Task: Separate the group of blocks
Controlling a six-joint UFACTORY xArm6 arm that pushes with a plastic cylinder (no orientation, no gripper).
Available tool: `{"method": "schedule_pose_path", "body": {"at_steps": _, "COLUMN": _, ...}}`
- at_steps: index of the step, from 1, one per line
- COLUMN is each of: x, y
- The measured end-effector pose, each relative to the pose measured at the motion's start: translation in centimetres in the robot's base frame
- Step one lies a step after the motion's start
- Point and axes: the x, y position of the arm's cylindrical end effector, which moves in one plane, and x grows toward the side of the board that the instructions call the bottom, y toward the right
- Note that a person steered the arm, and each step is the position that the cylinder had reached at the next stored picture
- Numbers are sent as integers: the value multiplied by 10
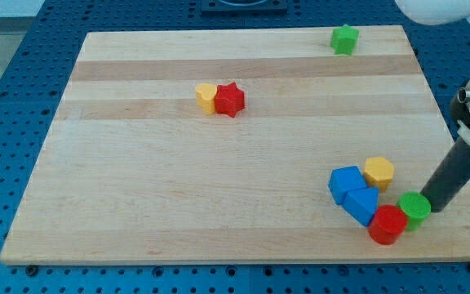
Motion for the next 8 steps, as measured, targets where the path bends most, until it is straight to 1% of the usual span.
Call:
{"method": "schedule_pose_path", "body": {"at_steps": 1, "x": 33, "y": 9}}
{"method": "schedule_pose_path", "body": {"at_steps": 2, "x": 42, "y": 12}}
{"method": "schedule_pose_path", "body": {"at_steps": 3, "x": 53, "y": -6}}
{"method": "schedule_pose_path", "body": {"at_steps": 6, "x": 44, "y": -16}}
{"method": "schedule_pose_path", "body": {"at_steps": 8, "x": 42, "y": -54}}
